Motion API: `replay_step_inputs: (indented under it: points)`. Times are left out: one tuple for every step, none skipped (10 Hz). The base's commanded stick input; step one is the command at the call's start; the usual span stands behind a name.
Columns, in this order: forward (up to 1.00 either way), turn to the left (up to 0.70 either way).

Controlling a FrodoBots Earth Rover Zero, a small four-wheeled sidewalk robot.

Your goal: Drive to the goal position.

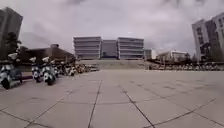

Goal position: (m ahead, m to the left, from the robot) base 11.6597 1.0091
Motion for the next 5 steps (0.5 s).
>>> replay_step_inputs:
  points:
    - [1.0, 0.0]
    - [1.0, 0.0]
    - [1.0, 0.0]
    - [1.0, 0.0]
    - [1.0, 0.0]
